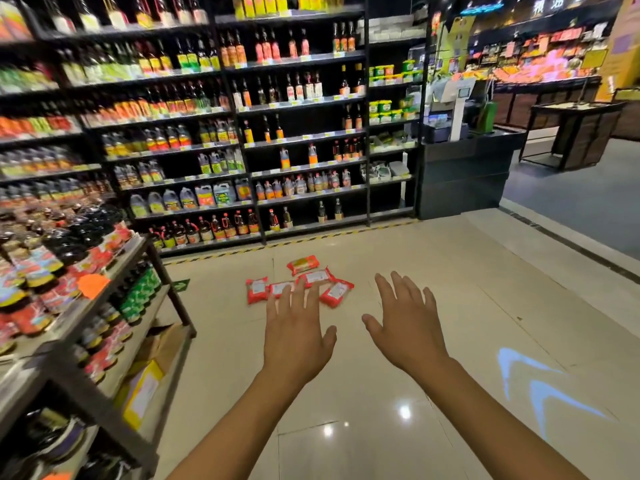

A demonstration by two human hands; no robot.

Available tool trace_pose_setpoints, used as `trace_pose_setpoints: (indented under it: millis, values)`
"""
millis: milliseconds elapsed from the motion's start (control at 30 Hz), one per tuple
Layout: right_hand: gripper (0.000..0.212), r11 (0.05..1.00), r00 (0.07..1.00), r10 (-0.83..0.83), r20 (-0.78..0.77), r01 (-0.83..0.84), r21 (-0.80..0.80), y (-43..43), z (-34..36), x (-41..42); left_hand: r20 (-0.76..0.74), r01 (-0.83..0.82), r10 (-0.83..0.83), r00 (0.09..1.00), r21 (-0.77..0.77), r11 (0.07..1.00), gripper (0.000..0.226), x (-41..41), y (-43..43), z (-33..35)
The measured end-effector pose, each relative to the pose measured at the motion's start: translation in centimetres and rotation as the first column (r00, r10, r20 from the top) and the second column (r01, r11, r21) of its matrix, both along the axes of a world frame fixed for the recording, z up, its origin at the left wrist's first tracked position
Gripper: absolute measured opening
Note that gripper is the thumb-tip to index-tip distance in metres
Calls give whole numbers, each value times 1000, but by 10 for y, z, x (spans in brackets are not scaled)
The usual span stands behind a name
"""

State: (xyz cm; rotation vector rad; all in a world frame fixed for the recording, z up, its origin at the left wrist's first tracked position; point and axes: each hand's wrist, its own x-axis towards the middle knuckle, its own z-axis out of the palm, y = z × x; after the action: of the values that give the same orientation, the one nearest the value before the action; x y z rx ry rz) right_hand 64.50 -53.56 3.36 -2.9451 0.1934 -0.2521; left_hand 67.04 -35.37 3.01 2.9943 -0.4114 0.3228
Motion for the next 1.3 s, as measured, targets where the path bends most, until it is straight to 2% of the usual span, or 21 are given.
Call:
trace_pose_setpoints:
  millis: [267, 433, 700, 933, 1300]
  values:
    - [75, 992, 992, 122, -28, -121, 32, 0, -9, 100, -18, -123, 123, 992, 3, 992, 83, 75, 3, -12]
    - [75, 982, 982, 186, -42, -187, -11, 14, -16, 171, -42, -170, 169, 985, -9, 985, 83, 145, 11, -24]
    - [75, 979, 978, 186, -97, -193, -72, 29, -22, 311, -73, -160, 152, 986, -107, 981, 83, 301, 22, -44]
    - [74, 983, 980, 167, -112, -174, -55, 42, -30, 410, -101, -150, 135, 986, -150, 977, 80, 401, 36, -50]
    - [72, 982, 974, 188, -129, -189, 8, 36, -54, 564, -133, -169, 154, 979, -107, 980, 82, 543, 39, -74]
